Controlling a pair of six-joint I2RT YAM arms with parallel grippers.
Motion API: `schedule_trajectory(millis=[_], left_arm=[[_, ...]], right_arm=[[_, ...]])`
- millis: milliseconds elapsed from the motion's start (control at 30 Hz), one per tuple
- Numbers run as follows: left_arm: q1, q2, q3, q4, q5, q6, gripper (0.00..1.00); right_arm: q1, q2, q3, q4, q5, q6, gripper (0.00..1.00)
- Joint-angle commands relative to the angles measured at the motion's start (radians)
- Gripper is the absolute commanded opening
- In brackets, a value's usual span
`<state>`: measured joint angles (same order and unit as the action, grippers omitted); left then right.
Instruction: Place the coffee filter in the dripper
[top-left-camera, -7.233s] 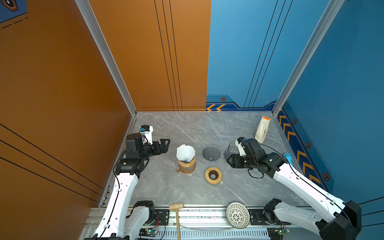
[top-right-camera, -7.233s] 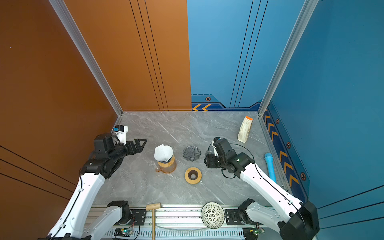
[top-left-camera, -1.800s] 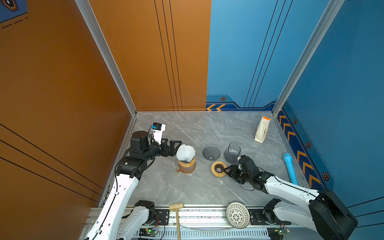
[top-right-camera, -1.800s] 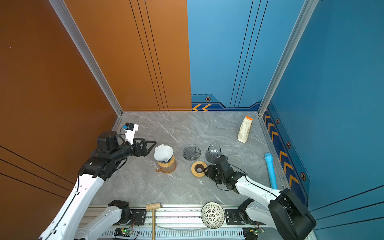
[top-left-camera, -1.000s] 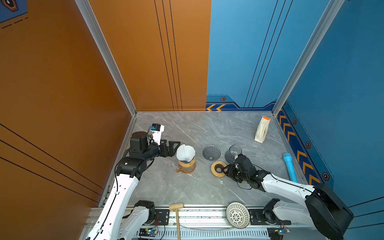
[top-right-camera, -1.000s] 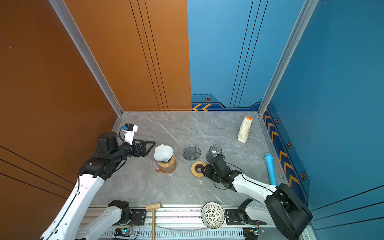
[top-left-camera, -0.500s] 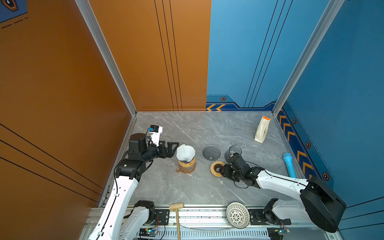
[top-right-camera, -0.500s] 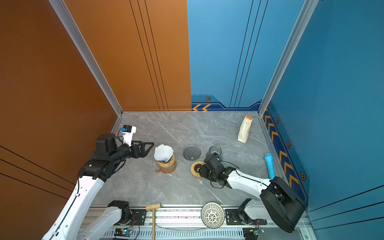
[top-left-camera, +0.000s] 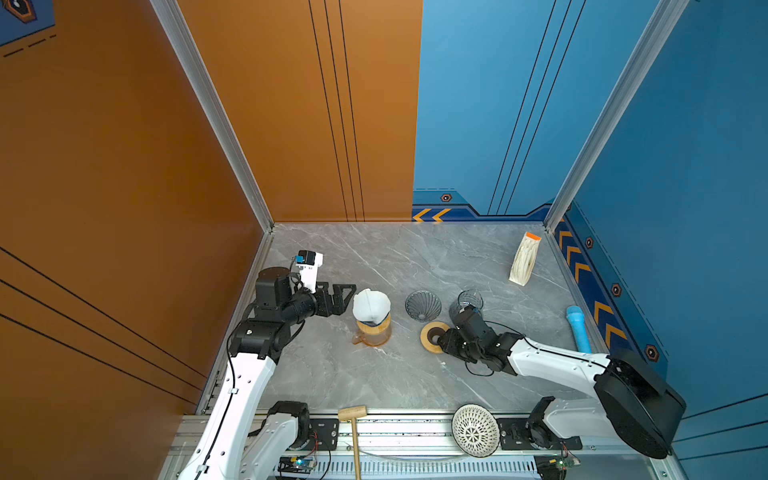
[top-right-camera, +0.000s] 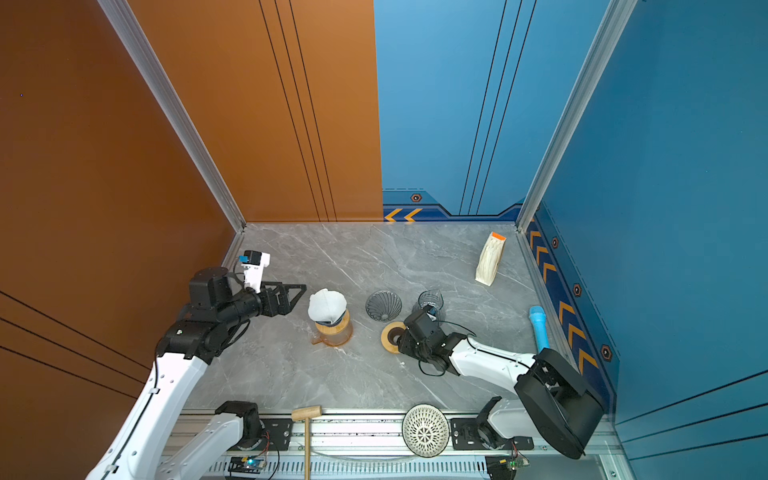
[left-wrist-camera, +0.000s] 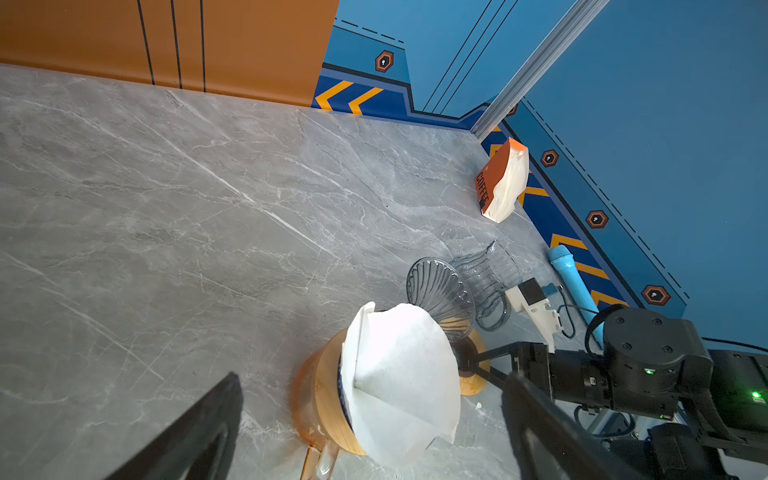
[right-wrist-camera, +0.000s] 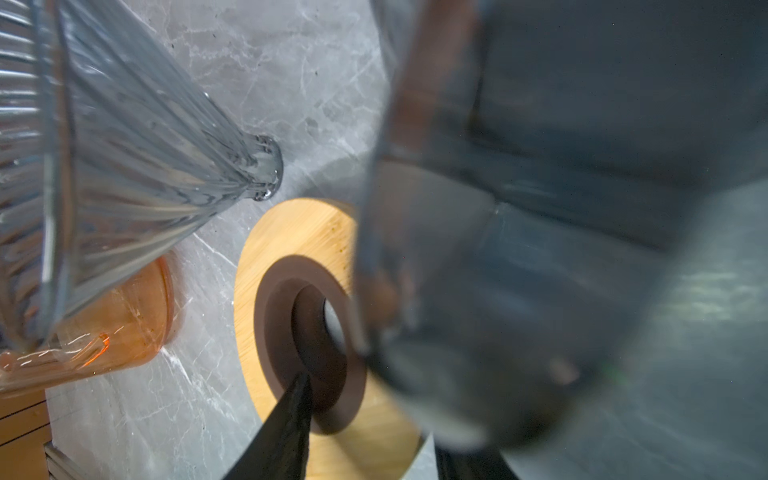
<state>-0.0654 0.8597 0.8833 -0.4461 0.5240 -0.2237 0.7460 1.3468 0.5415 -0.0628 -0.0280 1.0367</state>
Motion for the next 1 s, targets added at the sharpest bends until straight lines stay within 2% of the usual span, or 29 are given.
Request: schedule_trajectory(millis=[0,200,500,967], left_arm=[[0.008,-0.01,-0.015,-0.021,0.022,0.027,0.98],[0.013,-0.013,-0.014,-0.028,0.024,0.032,0.98],[0.018,-0.011,-0.009,-0.029,0.026,0.029,0.98],[0.018,-0.033,-0.01,-0.029,0.027,0.016,0.98]], right_arm=[[-0.001,0.029,0.037,-0.04,0.024,0.002,0.45],[0.0,0.06,0.069,-0.088,0.023,0.0,0.33],[0.0,-0.049,0.052,-0.149,0.049,-0.019,0.16],[-0.009,-0.204,0.068,-0.26,0.025,-0.081,0.01]])
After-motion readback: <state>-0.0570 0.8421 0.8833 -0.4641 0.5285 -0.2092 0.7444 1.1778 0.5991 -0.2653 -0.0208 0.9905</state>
